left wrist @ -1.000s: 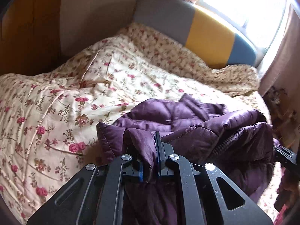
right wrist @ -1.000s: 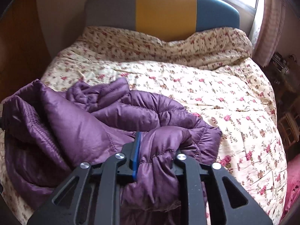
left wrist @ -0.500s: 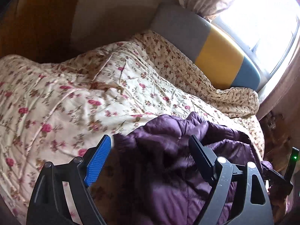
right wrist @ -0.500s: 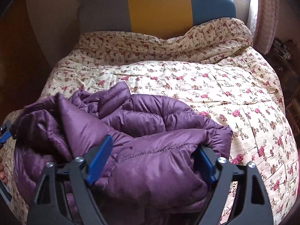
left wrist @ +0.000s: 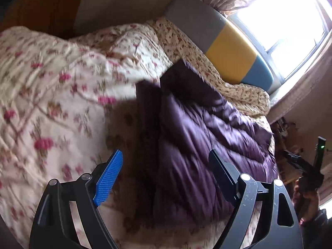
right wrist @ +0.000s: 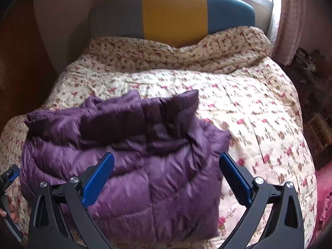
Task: Fold large clothes
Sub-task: 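Carry the hem over the jacket body with both tools, folding it in half, then lower the folded hem onto the collar and open both tools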
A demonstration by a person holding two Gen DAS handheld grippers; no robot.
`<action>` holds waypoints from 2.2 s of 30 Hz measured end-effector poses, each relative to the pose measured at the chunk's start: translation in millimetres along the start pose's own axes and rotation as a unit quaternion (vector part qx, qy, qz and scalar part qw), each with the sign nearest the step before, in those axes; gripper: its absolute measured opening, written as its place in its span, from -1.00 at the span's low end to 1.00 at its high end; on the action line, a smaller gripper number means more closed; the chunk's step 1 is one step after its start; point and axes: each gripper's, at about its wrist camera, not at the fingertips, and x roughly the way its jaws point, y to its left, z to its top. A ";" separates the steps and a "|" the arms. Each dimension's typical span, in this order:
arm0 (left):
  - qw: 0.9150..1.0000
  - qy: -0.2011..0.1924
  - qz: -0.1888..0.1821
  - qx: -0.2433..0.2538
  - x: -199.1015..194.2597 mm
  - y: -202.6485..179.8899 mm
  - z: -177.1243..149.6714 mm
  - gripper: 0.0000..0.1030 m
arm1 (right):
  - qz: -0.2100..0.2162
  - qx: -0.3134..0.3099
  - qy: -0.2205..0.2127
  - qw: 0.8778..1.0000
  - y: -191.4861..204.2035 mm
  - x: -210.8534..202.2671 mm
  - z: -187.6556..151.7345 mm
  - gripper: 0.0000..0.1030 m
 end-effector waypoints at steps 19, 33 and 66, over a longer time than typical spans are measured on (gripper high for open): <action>0.997 0.044 -0.053 0.019 11.0 -3.0 -29.0 -0.69 | 0.047 -0.030 0.082 0.995 10.3 29.2 -71.9 -0.66; 0.992 0.081 -0.090 0.042 -78.3 16.1 -118.1 -0.73 | 0.068 -0.114 0.114 0.985 6.0 -85.7 -196.4 -0.72; 0.999 0.039 -0.019 0.006 -146.3 12.6 -141.2 0.31 | -0.007 -0.139 0.051 0.989 -0.2 -214.5 -245.8 0.73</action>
